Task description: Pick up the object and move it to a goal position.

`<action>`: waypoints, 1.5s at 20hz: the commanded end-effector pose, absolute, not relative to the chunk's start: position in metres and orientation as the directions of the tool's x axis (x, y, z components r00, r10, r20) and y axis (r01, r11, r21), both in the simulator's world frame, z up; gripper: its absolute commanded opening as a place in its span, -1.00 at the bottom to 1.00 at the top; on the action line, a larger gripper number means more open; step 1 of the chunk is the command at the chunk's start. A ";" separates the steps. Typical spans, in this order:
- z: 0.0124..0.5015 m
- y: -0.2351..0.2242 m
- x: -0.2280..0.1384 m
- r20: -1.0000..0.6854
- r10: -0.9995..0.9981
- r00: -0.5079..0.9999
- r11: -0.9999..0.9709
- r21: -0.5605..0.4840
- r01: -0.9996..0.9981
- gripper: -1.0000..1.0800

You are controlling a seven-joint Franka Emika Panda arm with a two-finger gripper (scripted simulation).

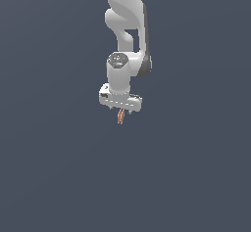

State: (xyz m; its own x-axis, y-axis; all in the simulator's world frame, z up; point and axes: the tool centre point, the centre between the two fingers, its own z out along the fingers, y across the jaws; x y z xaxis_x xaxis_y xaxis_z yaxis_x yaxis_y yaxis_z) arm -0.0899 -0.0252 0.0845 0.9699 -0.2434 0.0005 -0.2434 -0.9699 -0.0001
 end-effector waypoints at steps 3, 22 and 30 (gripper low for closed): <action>0.067 -0.025 -0.091 0.000 -0.244 0.970 -0.970 0.000 -0.244 0.92; 0.040 -0.025 -0.091 0.000 -0.245 0.969 -0.969 0.000 -0.245 -1.00; 0.050 -0.025 -0.092 0.000 -0.246 0.969 -0.969 0.000 -0.246 -1.00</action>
